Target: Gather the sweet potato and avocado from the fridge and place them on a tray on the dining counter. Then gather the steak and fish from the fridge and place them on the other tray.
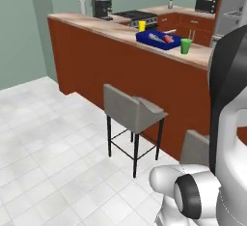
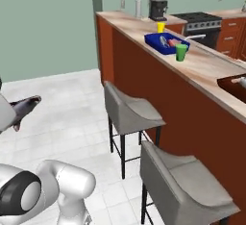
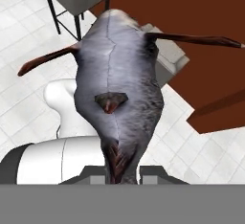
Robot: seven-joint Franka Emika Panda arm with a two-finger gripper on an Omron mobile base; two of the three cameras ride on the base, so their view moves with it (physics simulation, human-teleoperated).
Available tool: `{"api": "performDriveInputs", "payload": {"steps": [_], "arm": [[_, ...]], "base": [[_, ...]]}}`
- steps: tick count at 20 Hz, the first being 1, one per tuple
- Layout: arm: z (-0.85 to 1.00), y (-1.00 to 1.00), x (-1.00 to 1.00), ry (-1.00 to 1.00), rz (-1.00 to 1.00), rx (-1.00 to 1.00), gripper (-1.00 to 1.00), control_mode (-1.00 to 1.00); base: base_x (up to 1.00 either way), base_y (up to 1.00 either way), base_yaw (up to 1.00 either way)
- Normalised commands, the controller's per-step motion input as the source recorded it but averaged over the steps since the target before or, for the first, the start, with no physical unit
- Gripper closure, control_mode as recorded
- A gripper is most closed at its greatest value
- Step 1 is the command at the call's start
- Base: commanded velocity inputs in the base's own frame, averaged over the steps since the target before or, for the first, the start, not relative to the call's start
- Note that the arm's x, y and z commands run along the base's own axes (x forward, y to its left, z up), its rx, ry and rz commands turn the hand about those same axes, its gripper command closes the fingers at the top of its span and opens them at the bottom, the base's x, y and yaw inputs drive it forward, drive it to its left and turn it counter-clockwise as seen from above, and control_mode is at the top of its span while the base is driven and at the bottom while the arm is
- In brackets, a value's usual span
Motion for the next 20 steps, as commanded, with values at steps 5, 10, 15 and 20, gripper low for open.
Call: {"api": "performDriveInputs", "payload": {"steps": [5, 10, 15, 20], "arm": [[0.0, 0.0, 0.0, 0.0, 0.0, 0.0, 1.0, 1.0], [0.0, 0.0, 0.0, 0.0, 0.0, 0.0, 1.0, 1.0], [0.0, 0.0, 0.0, 0.0, 0.0, 0.0, 1.0, 1.0], [0.0, 0.0, 0.0, 0.0, 0.0, 0.0, 1.0, 1.0]], "base": [[0.58, 0.78, -0.34], [0.6, 0.8, -0.33], [0.6, 0.76, -0.33], [0.56, 0.73, -0.33]]}}
